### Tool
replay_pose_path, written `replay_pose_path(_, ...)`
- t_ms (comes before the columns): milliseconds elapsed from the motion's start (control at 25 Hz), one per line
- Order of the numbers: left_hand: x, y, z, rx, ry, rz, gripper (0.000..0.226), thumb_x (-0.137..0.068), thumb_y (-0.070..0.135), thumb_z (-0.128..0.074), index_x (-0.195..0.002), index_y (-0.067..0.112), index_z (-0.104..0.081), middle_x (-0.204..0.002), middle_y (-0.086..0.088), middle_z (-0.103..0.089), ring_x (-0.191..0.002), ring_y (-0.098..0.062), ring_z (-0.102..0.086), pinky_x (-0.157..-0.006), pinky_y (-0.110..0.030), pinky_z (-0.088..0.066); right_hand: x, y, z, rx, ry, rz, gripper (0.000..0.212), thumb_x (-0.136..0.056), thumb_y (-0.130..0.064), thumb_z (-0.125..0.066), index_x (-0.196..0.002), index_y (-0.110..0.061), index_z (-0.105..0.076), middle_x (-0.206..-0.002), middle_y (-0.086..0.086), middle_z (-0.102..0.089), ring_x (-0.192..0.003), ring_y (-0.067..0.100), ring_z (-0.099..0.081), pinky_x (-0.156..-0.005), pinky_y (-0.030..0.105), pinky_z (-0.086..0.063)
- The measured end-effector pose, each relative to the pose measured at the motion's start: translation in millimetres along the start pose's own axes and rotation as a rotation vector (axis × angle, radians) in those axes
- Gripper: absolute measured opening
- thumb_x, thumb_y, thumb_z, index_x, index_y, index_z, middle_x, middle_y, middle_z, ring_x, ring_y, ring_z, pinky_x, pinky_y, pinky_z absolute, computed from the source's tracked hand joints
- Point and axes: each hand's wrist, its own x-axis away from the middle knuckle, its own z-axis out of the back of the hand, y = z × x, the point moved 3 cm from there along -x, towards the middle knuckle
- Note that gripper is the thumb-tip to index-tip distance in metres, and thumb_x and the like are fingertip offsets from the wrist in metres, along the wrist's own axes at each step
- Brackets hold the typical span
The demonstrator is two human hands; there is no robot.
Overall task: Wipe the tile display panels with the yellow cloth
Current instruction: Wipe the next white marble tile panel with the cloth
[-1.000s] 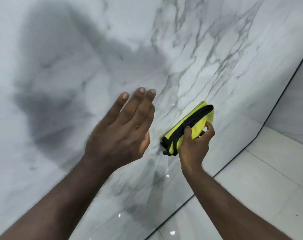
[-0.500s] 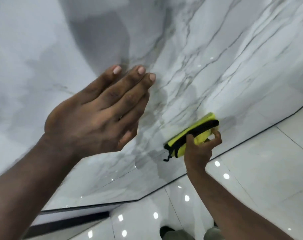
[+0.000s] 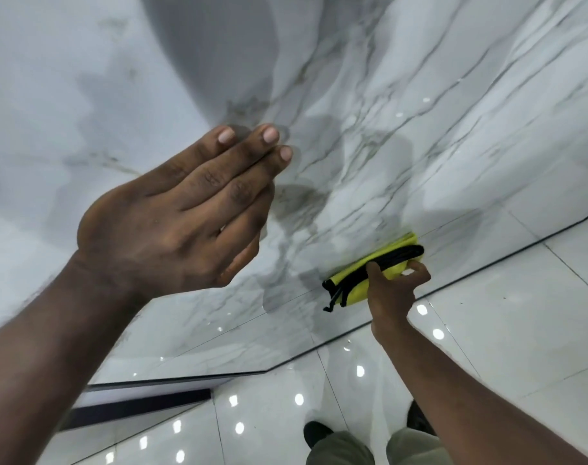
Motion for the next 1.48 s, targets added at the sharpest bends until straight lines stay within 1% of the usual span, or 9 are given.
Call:
replay_pose_path(280,0.6,-0.3,-0.9,-0.001,0.013,0.000,0.040,-0.093,0.013,-0.073,-0.127,-0.007,-0.073,-0.153,-0.024,-0.059,-0.147,-0.040,-0.054,-0.121,-0.052,-0.046,-10.2,-6.0,5.0,-0.036,0.046,-0.004,0.060,-0.093,-0.020,-0.071,-0.140,-0.024,-0.034,-0.097,0.000,-0.057,-0.085,0.021,-0.060,-0.079,0.036,-0.048)
replay_pose_path(400,0.6,1.4,-3.8,-0.002,0.026,0.000,0.039,-0.094,0.012,-0.072,-0.128,-0.007,-0.072,-0.153,-0.024,-0.059,-0.147,-0.040,-0.054,-0.122,-0.051,-0.045,-9.3,-24.8,9.8,-0.006,0.109,0.183,0.058,-0.092,-0.020,-0.070,-0.140,-0.022,-0.036,-0.097,-0.005,-0.063,-0.076,0.000,-0.063,-0.070,0.019,-0.048)
replay_pose_path(560,2.4,1.7,-2.8,-0.036,0.051,0.029,0.045,-0.097,0.014,-0.069,-0.136,-0.008,-0.068,-0.154,-0.024,-0.058,-0.149,-0.038,-0.052,-0.121,-0.051,-0.047,12.6,-56.8,14.6,-0.087,0.110,0.135,0.055,-0.094,-0.023,-0.068,-0.140,-0.025,-0.037,-0.101,0.001,-0.062,-0.080,0.010,-0.060,-0.068,0.030,-0.045)
replay_pose_path(680,0.5,1.7,-1.1,-0.121,0.087,0.110,0.058,-0.095,0.019,-0.067,-0.147,-0.006,-0.061,-0.160,-0.025,-0.053,-0.150,-0.039,-0.050,-0.123,-0.053,-0.044,39.3,-107.5,18.6,-0.076,0.152,0.458,0.056,-0.090,-0.026,-0.070,-0.135,-0.033,-0.039,-0.099,-0.002,-0.066,-0.075,0.007,-0.064,-0.067,0.022,-0.050)
replay_pose_path(840,-0.7,-1.9,2.5,-0.238,0.123,0.186,0.065,-0.101,0.027,-0.060,-0.158,-0.002,-0.050,-0.168,-0.025,-0.040,-0.156,-0.039,-0.042,-0.129,-0.056,-0.033,52.5,-180.5,20.3,-0.260,0.204,0.390,0.059,-0.091,-0.035,-0.060,-0.145,-0.032,-0.037,-0.135,0.007,-0.062,-0.112,0.022,-0.064,-0.099,0.040,-0.054)
replay_pose_path(1000,-7.7,-3.2,5.2,-0.089,0.138,0.346,0.054,-0.101,0.025,-0.059,-0.150,0.003,-0.061,-0.169,-0.023,-0.041,-0.158,-0.039,-0.040,-0.131,-0.057,-0.028,115.4,-228.8,19.2,-0.003,0.123,1.072,0.072,-0.088,-0.019,-0.064,-0.154,-0.024,-0.037,-0.147,-0.005,-0.048,-0.134,0.022,-0.051,-0.112,0.034,-0.043)
replay_pose_path(1160,-15.3,-11.9,19.3,-0.042,0.136,0.426,0.048,-0.098,0.024,-0.057,-0.142,0.005,-0.066,-0.169,-0.022,-0.041,-0.159,-0.039,-0.037,-0.133,-0.060,-0.020,117.4,-266.2,33.2,-0.120,0.191,0.870,0.075,-0.089,-0.012,-0.059,-0.157,-0.033,-0.037,-0.132,-0.009,-0.043,-0.130,0.022,-0.050,-0.109,0.037,-0.045)
replay_pose_path(1320,-32.2,-31.6,30.9,-0.091,0.188,0.440,0.045,-0.099,0.024,-0.054,-0.138,0.006,-0.067,-0.170,-0.021,-0.041,-0.160,-0.039,-0.036,-0.132,-0.061,-0.022,155.2,-273.1,22.6,0.104,0.016,1.346,0.076,-0.084,-0.010,-0.062,-0.151,-0.041,-0.041,-0.124,-0.017,-0.041,-0.124,0.019,-0.050,-0.101,0.029,-0.045)
replay_pose_path(1480,-47.0,-35.3,30.8,-0.099,0.192,0.460,0.046,-0.101,0.026,-0.053,-0.139,0.004,-0.065,-0.170,-0.021,-0.040,-0.160,-0.038,-0.035,-0.133,-0.060,-0.021,118.6,-303.7,43.3,-0.159,0.156,0.878,0.072,-0.094,-0.016,-0.060,-0.158,-0.039,-0.036,-0.128,-0.007,-0.040,-0.127,0.021,-0.050,-0.099,0.031,-0.043)
